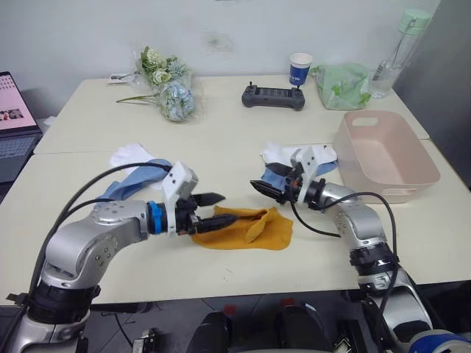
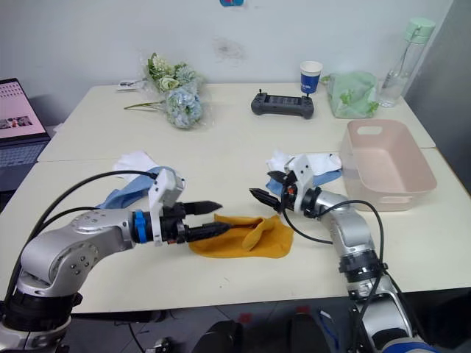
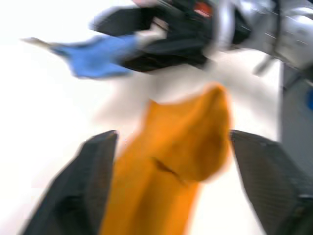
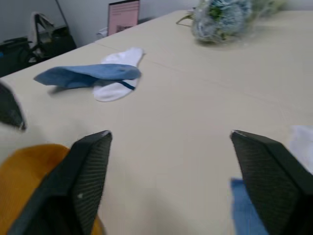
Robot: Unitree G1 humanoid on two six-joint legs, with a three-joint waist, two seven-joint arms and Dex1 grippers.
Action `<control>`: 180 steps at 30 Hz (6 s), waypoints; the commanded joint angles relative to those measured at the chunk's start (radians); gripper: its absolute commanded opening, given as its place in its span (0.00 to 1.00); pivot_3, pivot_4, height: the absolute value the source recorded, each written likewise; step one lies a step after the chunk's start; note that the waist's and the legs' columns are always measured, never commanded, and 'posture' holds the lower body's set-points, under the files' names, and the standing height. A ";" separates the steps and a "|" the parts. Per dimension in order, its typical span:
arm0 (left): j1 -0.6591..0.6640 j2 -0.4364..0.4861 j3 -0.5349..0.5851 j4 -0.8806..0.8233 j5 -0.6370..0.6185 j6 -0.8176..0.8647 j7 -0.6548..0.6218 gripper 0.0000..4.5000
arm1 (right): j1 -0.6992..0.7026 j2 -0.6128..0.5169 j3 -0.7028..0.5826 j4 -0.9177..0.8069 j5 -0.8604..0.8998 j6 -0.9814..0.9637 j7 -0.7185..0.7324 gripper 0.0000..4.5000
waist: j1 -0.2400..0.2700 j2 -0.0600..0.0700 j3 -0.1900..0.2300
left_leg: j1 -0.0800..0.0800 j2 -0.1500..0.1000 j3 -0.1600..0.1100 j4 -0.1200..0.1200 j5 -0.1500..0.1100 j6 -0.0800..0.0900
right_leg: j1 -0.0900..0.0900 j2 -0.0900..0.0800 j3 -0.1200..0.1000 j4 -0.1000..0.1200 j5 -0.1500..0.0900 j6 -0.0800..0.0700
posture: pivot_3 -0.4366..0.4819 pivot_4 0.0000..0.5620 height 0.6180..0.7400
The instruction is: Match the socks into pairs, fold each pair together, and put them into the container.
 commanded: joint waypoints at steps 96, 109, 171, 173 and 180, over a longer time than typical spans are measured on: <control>0.161 0.162 0.119 -0.154 -0.115 0.251 -0.209 0.00 | 0.152 -0.427 0.113 -0.438 0.461 0.569 0.285 0.00 | 0.006 0.000 0.001 | 0.001 0.000 -0.002 0.000 -0.003 0.005 | 0.004 -0.001 -0.002 -0.002 0.000 0.000 | 0.48 0.27 1.00; 0.075 0.112 0.033 -0.011 -0.062 0.237 -0.117 0.00 | 0.115 -0.434 0.031 -0.253 0.355 0.451 0.254 0.85 | 0.018 0.000 0.001 | 0.001 0.000 -0.001 0.000 -0.002 0.004 | 0.004 -0.001 -0.001 -0.003 0.000 0.000 | 0.48 0.27 1.00; 0.025 0.050 -0.194 0.352 0.702 -0.978 -0.076 0.00 | 0.098 -0.403 0.224 -0.163 -0.265 -0.361 0.159 0.16 | 0.023 -0.001 0.001 | 0.000 -0.001 0.001 0.000 0.000 0.001 | 0.003 -0.003 -0.002 -0.006 0.000 0.000 | 0.48 0.27 1.00; 0.036 0.047 -0.191 0.351 0.696 -1.000 -0.095 0.00 | 0.112 -0.406 0.196 -0.185 -0.225 -0.320 0.175 0.31 | 0.024 -0.001 0.001 | 0.000 -0.001 0.001 0.000 0.000 0.001 | 0.004 -0.003 -0.002 -0.006 0.000 0.000 | 0.48 0.27 1.00; 0.069 0.069 -0.167 0.371 0.693 -1.062 -0.131 0.00 | 0.136 -0.315 0.003 -0.240 0.062 0.077 0.107 0.84 | 0.022 -0.001 0.001 | 0.000 0.000 0.000 0.000 0.000 0.001 | 0.004 -0.003 -0.002 -0.004 0.000 0.000 | 0.48 0.27 1.00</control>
